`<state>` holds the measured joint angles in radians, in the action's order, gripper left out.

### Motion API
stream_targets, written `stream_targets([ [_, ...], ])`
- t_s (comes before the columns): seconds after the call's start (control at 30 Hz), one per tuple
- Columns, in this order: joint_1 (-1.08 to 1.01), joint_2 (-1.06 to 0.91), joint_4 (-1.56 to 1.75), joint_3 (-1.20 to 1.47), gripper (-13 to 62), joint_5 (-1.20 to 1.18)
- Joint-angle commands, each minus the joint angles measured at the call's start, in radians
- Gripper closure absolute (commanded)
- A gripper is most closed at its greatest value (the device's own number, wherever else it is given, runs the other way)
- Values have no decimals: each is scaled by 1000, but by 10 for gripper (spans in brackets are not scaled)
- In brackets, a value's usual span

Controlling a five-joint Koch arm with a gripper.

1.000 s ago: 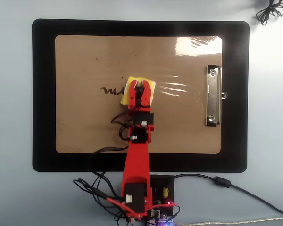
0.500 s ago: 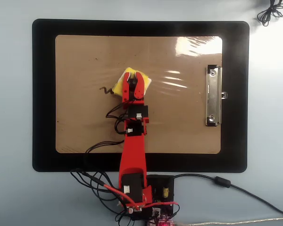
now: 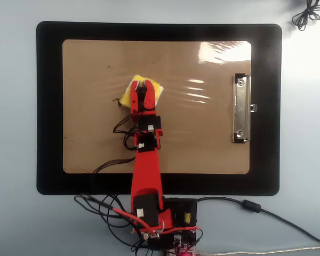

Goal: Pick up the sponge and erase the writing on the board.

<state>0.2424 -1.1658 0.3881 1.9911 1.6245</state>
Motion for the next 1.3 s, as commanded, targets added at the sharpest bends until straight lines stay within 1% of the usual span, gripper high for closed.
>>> stream_targets([
  [0.0, 31, -21, -29, 32, 574, 15],
  [0.03, 43, -84, -55, 100, 574, 15],
  [0.07, 67, -206, -86, 210, 574, 18],
  [0.13, 112, -383, -124, 367, 574, 25],
  [0.17, 137, -454, -140, 430, 574, 26],
  [0.2, 147, -463, -141, 433, 574, 26],
  [0.23, 150, -443, -141, 425, 574, 26],
  [0.37, 149, -137, -133, 130, 575, 21],
  [0.43, 153, -77, -135, 44, 575, 23],
  [0.5, 153, -135, -141, 112, 574, 25],
  [0.57, 152, -328, -135, 319, 574, 25],
  [0.63, 146, -456, -137, 443, 574, 21],
  [0.7, 140, -414, -127, 410, 574, 15],
  [0.83, 77, -104, -83, 115, 574, 11],
  [0.87, 77, -71, -75, 74, 574, 11],
  [0.9, 78, -71, -75, 64, 574, 11],
  [0.93, 80, -97, -69, 123, 574, 14],
  [1.03, 80, -270, -28, 330, 574, 15],
  [1.1, 75, -314, -15, 390, 575, 12],
  [1.17, 49, -222, -14, 285, 575, 11],
  [1.23, -29, -91, -12, 167, 574, 11],
  [1.27, -40, -75, -6, 144, 574, 11],
])
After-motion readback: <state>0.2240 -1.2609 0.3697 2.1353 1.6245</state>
